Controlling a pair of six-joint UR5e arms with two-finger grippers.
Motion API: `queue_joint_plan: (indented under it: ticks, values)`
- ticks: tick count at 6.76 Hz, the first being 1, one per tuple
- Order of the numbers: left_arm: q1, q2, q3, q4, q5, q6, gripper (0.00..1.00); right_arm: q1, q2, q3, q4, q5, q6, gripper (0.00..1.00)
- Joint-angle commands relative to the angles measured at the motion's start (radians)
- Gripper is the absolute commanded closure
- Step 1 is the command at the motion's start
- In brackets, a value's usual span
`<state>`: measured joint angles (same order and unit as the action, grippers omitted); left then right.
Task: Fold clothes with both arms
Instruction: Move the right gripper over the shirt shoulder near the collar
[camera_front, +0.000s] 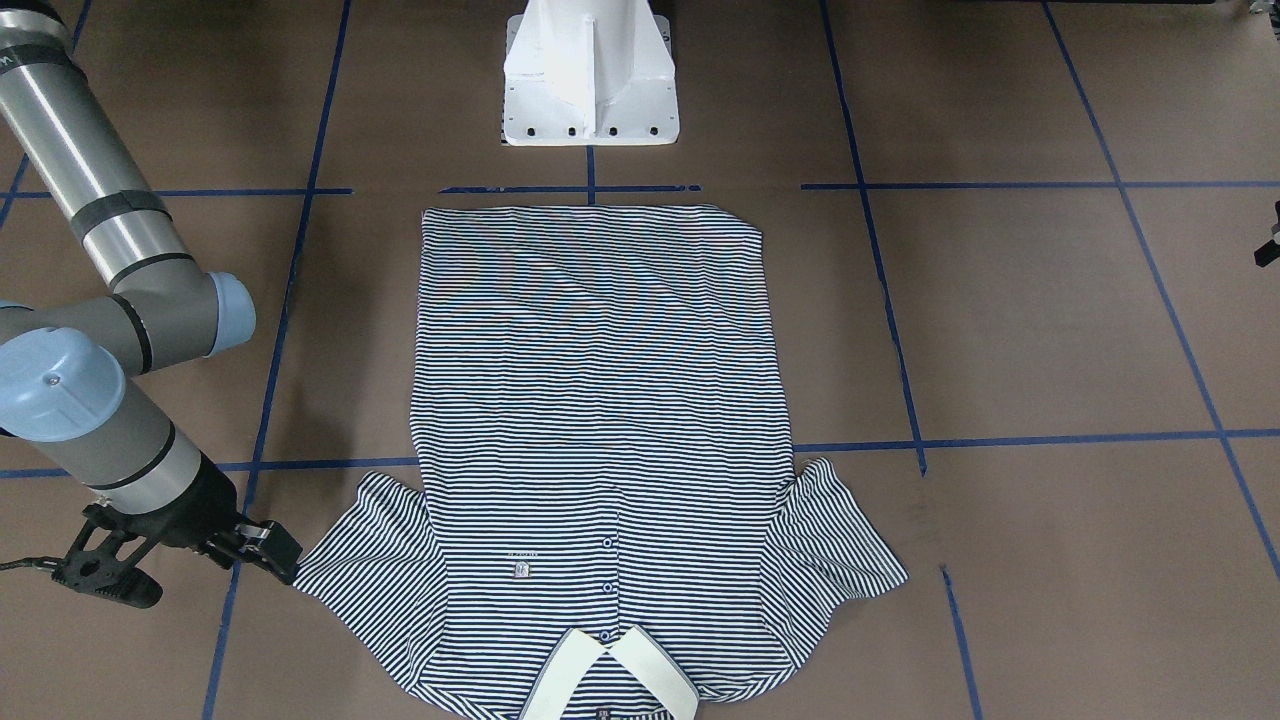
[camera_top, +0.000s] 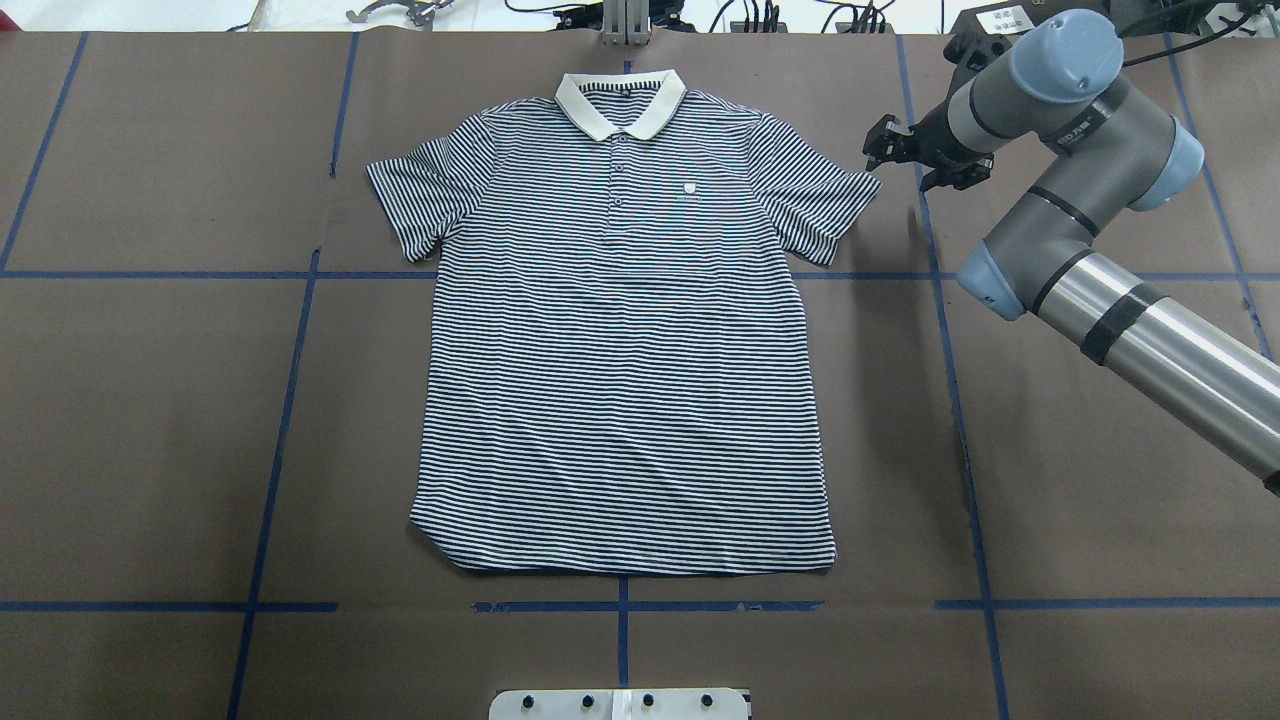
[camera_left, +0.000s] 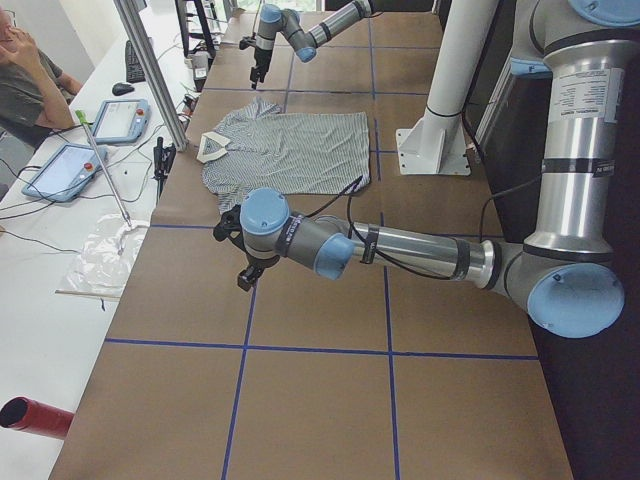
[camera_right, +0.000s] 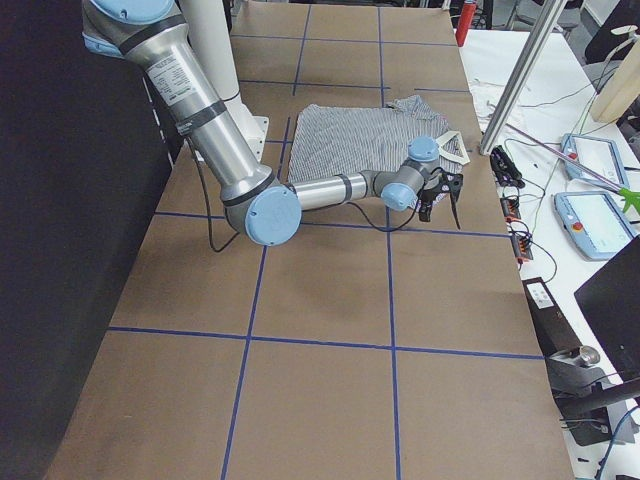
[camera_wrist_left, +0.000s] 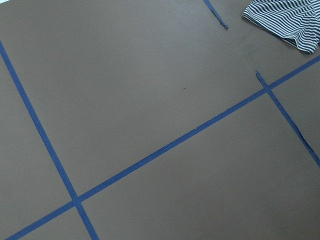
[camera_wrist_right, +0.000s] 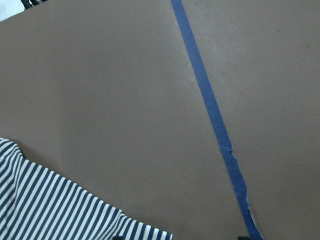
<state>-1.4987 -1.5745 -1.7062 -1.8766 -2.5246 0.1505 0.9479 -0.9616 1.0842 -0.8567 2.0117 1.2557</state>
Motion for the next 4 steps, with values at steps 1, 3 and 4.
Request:
queue_joint_plan:
  ticks: [1,3,4]
  values:
    - [0.0,0.002,0.002,-0.012,0.0,0.0,0.0,-0.021,0.009,-0.021,-0.001,-0.019,-0.002,0.21]
    - [-0.002,0.004,0.002,-0.013,0.0,0.001,0.0,-0.038,0.058,-0.078,-0.001,-0.045,-0.002,0.33]
    - [0.0,0.01,0.002,-0.015,0.0,0.001,0.0,-0.038,0.067,-0.087,-0.001,-0.048,-0.004,0.35]
